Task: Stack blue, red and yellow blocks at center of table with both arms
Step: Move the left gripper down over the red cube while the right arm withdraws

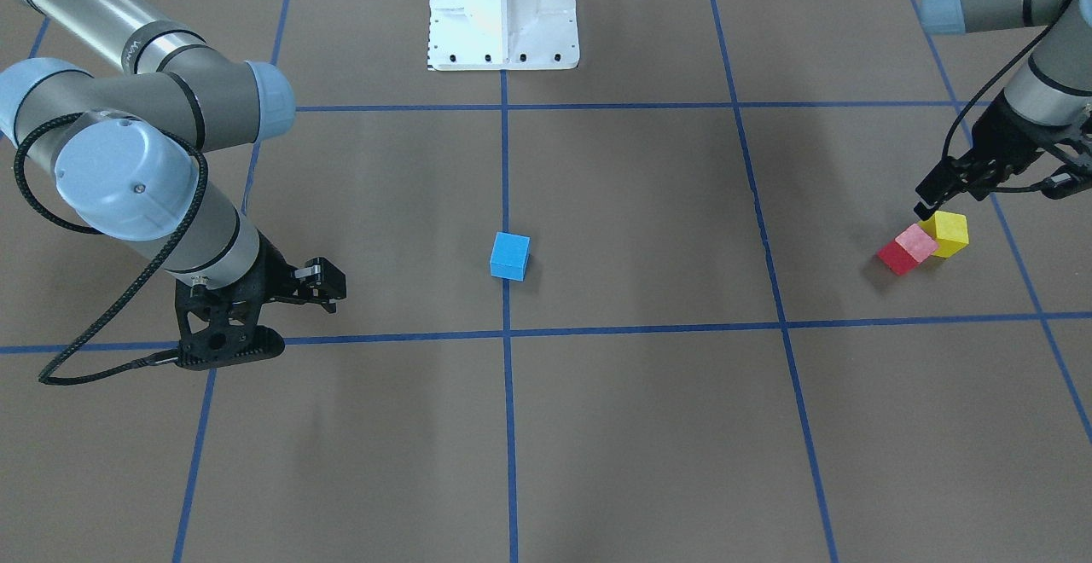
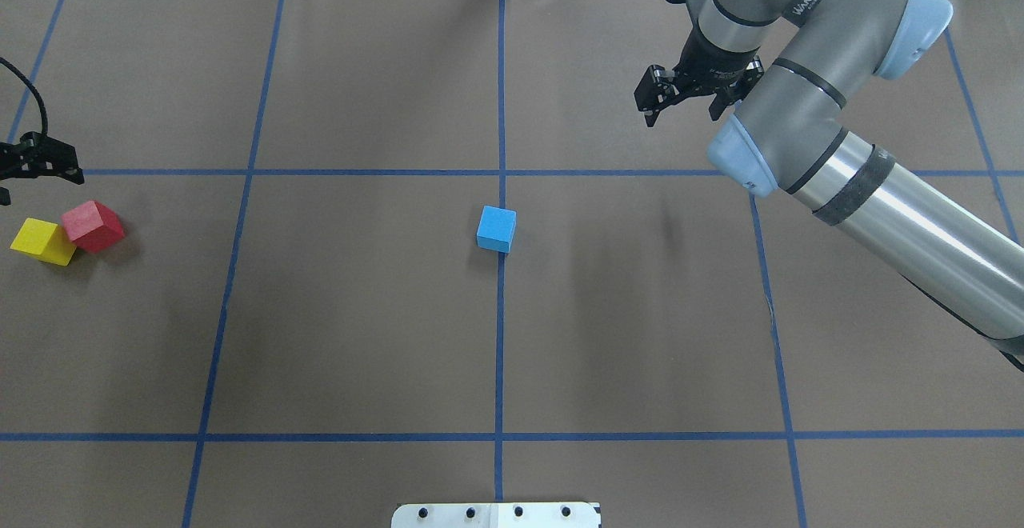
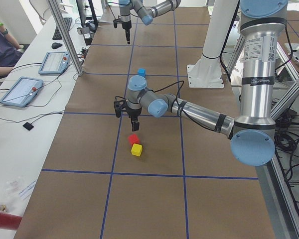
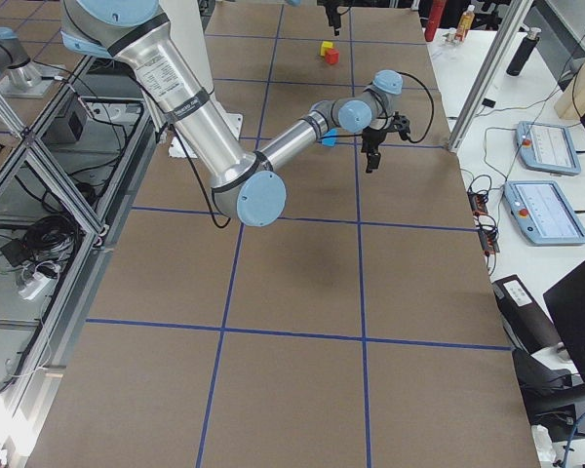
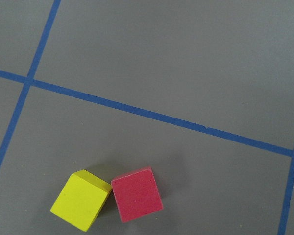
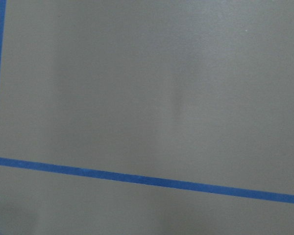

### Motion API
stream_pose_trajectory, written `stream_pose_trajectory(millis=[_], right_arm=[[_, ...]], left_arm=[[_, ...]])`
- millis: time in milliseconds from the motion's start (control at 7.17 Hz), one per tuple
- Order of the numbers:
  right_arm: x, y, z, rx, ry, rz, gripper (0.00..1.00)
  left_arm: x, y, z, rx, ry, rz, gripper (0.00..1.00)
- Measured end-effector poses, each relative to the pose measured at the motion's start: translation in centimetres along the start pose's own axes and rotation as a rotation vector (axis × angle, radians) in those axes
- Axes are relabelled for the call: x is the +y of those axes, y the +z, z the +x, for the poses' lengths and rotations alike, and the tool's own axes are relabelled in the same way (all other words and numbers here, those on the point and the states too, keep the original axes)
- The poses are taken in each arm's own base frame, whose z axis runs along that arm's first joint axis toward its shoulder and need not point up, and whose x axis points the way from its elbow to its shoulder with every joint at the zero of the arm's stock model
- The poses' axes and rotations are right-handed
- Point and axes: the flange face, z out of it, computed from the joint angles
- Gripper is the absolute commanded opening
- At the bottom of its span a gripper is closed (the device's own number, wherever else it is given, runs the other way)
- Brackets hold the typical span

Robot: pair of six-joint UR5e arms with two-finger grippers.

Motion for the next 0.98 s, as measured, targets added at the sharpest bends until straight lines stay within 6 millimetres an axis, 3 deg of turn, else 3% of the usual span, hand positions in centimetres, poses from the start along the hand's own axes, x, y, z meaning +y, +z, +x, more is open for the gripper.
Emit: stream_pose_trajectory(millis=[279,419,977], right_arm=[[0.2,-0.2,0.4,0.000,-0.002,0.004,1.00],[0.2,-0.2,0.4,0.000,-0.003,0.006,1.00],[0.2,-0.3,0.4,0.002,-0.004,0.009,1.00]], left_arm=[[1.6,4.5,-0.4,0.017,-0.027,0.015,1.00],[2.5,5.8,-1.0,0.012,-0.027,0.013,1.00],[4.0,8.1,-1.8,-0.015,-0.013,-0.012,0.99]])
